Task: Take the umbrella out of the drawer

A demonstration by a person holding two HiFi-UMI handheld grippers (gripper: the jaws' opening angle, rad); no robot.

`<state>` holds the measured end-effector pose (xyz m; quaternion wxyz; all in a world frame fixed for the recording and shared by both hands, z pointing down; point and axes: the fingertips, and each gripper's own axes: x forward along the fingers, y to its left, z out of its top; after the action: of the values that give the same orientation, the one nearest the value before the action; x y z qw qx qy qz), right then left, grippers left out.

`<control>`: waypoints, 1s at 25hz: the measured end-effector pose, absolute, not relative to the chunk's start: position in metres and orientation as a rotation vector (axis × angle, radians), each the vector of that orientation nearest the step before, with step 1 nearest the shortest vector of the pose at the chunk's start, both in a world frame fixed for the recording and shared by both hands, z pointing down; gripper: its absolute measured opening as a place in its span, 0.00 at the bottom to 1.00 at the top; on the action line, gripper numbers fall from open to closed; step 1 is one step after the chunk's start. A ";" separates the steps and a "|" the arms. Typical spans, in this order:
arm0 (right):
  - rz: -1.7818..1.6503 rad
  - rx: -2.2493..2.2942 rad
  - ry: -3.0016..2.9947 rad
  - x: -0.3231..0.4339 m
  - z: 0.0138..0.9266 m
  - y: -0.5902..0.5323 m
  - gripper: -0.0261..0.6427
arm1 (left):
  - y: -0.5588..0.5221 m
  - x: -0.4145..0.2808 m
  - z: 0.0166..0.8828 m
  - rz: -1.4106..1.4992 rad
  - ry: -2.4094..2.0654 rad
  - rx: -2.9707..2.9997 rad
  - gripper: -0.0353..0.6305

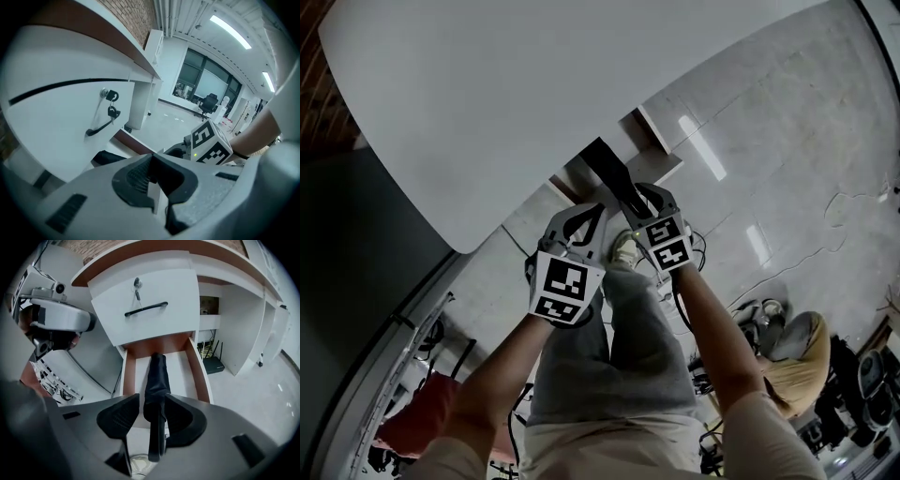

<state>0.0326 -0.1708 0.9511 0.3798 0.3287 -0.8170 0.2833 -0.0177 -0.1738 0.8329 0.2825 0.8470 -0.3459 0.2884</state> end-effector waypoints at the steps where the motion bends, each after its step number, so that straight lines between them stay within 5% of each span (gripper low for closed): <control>1: 0.710 0.839 -2.079 0.032 0.957 -0.170 0.27 | -0.173 -0.019 0.838 0.779 -0.924 2.268 0.06; 7: 0.621 0.815 -2.076 0.033 0.981 -0.159 0.26 | -0.165 -0.024 0.859 0.771 -0.907 2.221 0.06; 14: 0.627 0.943 -2.081 0.047 0.994 -0.158 0.09 | -0.154 -0.021 0.868 0.780 -0.901 2.220 0.06; 25: 0.657 1.091 -2.132 0.047 0.953 -0.146 0.07 | -0.128 -0.017 0.846 0.797 -0.848 2.272 0.06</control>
<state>0.0468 -0.1457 0.9527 0.3230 0.4159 -0.8123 0.2505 -0.0166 -0.1278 0.8456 0.2904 0.8517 -0.3178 0.2987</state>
